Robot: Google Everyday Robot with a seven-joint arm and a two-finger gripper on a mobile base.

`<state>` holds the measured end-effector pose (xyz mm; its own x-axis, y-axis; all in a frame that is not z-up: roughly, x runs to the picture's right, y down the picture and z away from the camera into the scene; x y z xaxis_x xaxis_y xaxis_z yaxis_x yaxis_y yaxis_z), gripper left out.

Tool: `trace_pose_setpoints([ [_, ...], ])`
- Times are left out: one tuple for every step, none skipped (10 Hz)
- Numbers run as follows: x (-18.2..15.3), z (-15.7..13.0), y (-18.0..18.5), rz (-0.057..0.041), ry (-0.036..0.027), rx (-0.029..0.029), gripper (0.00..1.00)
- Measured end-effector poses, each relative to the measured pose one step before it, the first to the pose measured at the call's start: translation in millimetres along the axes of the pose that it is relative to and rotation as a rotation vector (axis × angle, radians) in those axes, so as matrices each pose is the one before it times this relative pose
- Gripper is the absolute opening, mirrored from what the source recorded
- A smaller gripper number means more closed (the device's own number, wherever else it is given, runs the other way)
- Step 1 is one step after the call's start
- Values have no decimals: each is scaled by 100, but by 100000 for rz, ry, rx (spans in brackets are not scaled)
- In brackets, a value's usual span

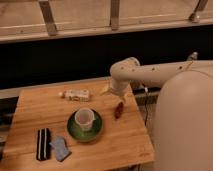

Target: Place the pepper on the white sponge

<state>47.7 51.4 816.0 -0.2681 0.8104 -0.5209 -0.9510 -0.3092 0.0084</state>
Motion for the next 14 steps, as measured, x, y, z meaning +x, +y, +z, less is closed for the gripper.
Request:
trace_pose_setpoints([
  [-7, -30, -91, -329, 46, 598, 80],
  [136, 349, 332, -972, 1588, 1149, 80],
  [152, 626, 165, -647, 1547, 996, 80],
  [215, 1065, -388, 129, 2232, 1334, 80],
  [223, 1610, -727, 865, 2703, 807, 80],
  [150, 1590, -722, 1239, 2643, 267, 80],
  [107, 1803, -867, 2098, 3406, 24, 80],
  [168, 1460, -820, 1987, 3335, 307, 80],
  [32, 1210, -562, 1766, 2563, -139, 80],
  [-12, 619, -336, 1394, 1670, -195, 80],
  [-58, 835, -525, 2015, 2229, -501, 80],
  [-105, 540, -244, 1399, 1551, -832, 79],
  [-15, 502, -284, 1237, 1673, -562, 73],
  [-25, 336, 2, 606, 888, -816, 64],
])
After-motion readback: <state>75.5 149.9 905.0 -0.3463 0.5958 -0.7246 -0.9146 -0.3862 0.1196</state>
